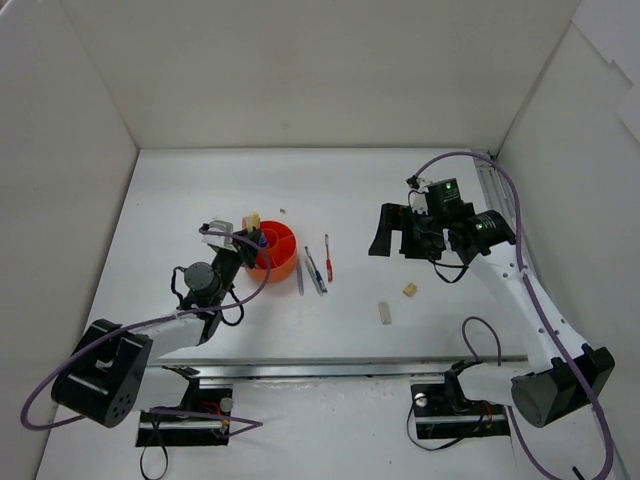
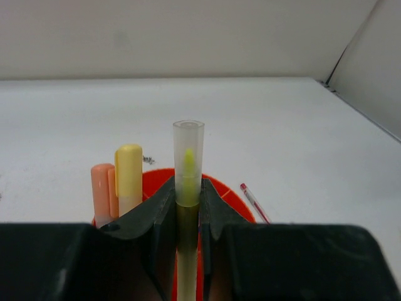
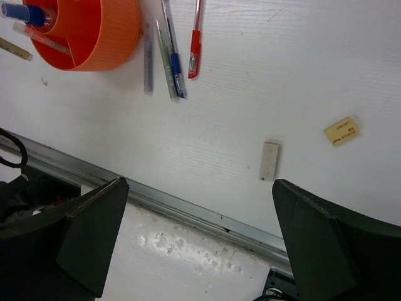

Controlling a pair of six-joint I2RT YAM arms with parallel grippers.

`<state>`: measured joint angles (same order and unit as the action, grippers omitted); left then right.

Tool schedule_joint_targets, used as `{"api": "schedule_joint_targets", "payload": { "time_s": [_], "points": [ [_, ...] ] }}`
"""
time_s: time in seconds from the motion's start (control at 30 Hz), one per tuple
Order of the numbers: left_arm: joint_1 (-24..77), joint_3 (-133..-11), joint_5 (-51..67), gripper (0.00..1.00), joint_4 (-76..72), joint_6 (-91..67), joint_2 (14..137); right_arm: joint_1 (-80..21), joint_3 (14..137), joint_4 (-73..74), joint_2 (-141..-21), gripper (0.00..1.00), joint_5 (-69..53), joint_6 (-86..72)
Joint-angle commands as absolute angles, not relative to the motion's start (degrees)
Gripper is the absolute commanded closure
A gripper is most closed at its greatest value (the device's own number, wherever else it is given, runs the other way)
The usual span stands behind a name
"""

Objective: Sort the stationery into containers
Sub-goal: Place the pen in the storage box.

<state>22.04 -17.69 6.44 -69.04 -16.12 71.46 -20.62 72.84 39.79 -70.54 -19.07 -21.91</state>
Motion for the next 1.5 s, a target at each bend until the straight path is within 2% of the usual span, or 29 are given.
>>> {"api": "schedule_joint_targets", "payload": {
  "time_s": [0.0,0.17,0.4,0.63,1.03,1.23,1.47],
  "points": [
    [21.6,-18.0,8.4,1.00,-89.2,-17.6,75.0,-19.9,72.3,37.4,-69.5,0.02,-17.3,-20.4],
    [21.6,-16.8,6.8,1.00,-96.0,-18.0,79.9,-19.2,72.2,37.4,-70.1,0.02,-17.8,-19.7],
    [21.6,-18.3,6.5,1.00,-96.1,-16.1,81.6,-18.9,72.2,37.2,-70.8,0.02,-18.2,-19.4],
    [21.6,-17.1,1.4,1.00,-96.1,-11.3,77.9,-18.7,72.5,37.1,-70.5,0.02,-18.1,-19.3],
    [22.1,-20.9,3.3,0.97,-96.1,-9.5,80.8,-18.6,72.9,37.1,-70.3,0.02,-18.4,-19.5],
    [22.7,-22.4,-1.8,1.00,-96.2,-7.9,79.8,-18.6,73.7,37.2,-70.3,0.02,-18.7,-19.5],
    [22.7,-22.9,1.7,1.00,-96.2,-7.4,74.5,-18.6,74.3,37.1,-70.8,0.02,-19.1,-19.2]
  ]
}}
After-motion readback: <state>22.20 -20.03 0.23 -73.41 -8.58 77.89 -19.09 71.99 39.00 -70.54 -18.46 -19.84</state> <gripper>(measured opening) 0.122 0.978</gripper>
